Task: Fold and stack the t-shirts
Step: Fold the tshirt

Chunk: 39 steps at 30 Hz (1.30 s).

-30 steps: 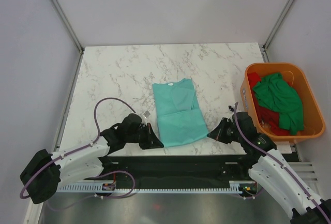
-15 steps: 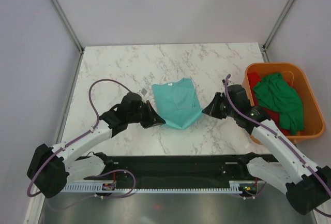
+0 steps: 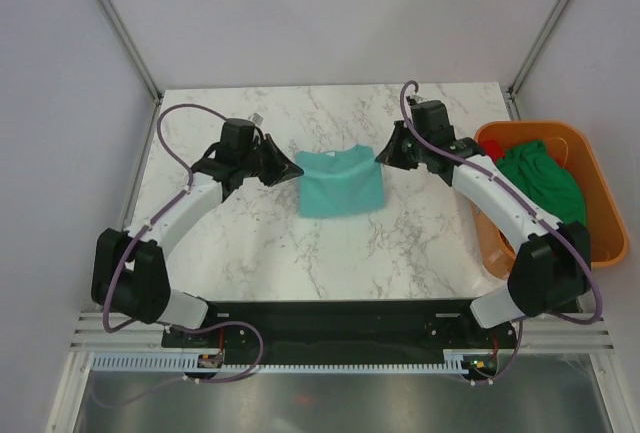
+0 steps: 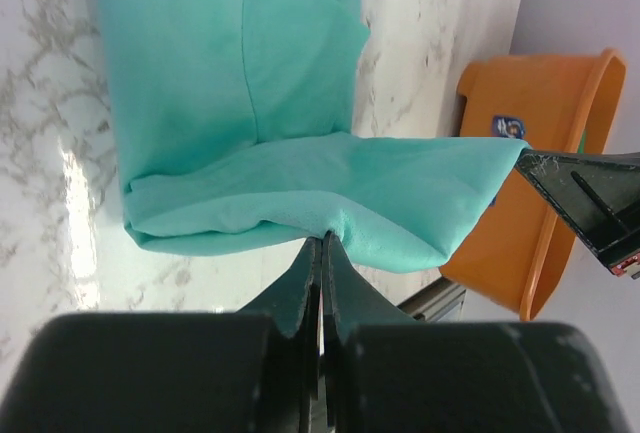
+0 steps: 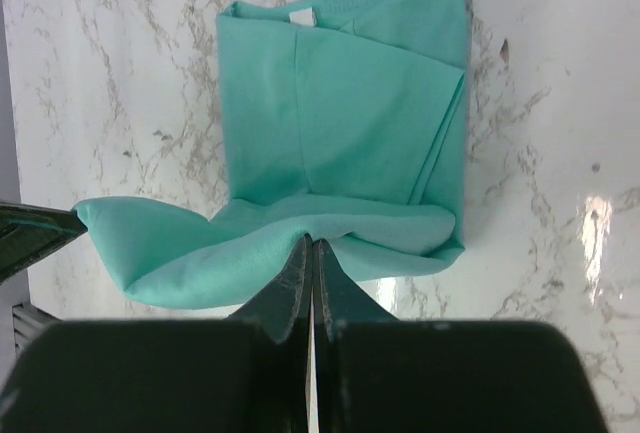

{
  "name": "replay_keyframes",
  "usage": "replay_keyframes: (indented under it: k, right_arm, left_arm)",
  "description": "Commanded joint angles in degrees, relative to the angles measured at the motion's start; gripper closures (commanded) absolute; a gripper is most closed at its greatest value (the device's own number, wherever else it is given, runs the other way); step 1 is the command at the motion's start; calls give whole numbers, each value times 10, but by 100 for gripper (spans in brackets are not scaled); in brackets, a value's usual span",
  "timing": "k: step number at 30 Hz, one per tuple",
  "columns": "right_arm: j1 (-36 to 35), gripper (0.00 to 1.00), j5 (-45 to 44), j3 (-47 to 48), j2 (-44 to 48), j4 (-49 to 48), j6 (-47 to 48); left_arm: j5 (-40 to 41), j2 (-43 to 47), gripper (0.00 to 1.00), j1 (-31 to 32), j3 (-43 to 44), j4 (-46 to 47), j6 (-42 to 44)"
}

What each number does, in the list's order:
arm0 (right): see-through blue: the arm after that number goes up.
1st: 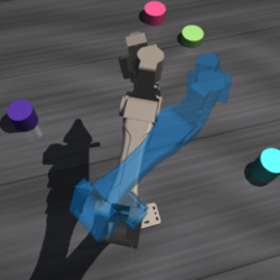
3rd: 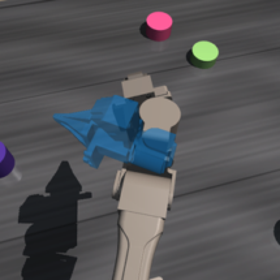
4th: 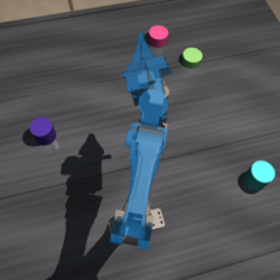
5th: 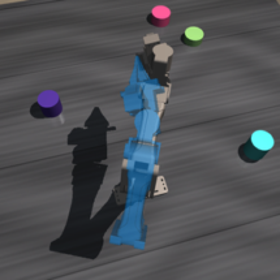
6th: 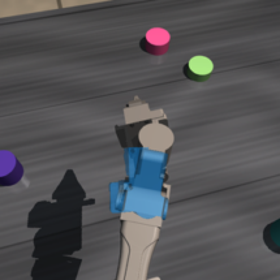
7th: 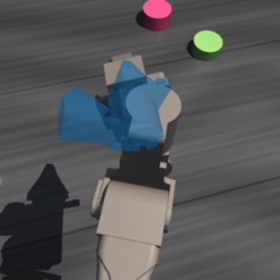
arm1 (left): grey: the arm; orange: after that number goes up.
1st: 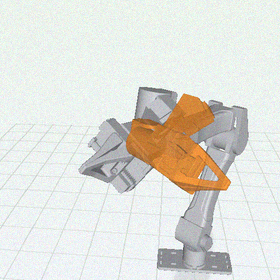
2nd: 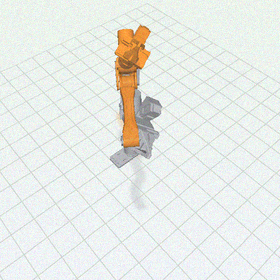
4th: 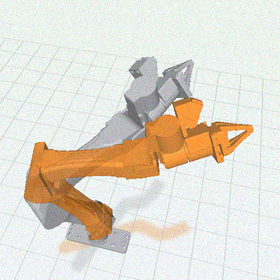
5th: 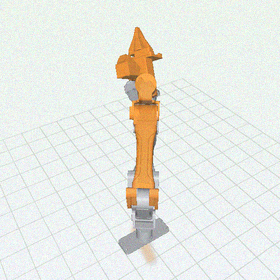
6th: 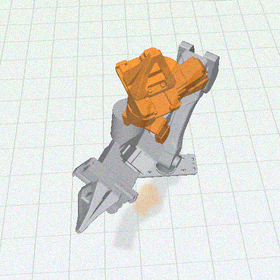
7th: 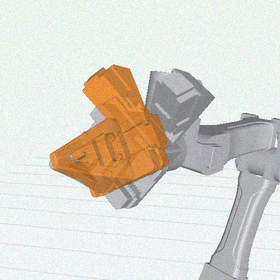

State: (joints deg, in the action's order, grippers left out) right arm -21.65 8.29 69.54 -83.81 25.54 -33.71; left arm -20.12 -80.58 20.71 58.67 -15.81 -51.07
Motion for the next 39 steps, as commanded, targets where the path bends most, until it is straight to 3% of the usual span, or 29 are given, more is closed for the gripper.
replay_keyframes:
  k: [1, 11, 22, 30, 37, 39]
  right_arm:
    - [24, 100, 24, 64, -51, -29, 27]
    - [47, 100, 69, 181, -201, -65, 50]
    - [66, 100, 75, 284, -310, -77, 56]
    - [76, 99, 69, 354, -399, -92, 50]
    - [94, 98, 41, 378, -455, -107, 30]
    - [98, 95, 41, 375, -466, -119, 26]
  left_arm:
    - [-26, -60, 98, -22, 64, 2, 50]
    - [-55, -230, 98, -60, 237, 4, 84]
    - [-71, -348, 98, -102, 331, 4, 58]
    - [-133, -504, 98, -117, 521, 6, 64]
    - [-190, -625, 73, -116, 665, 8, 87]
    - [-193, -635, 59, -116, 695, 10, 101]
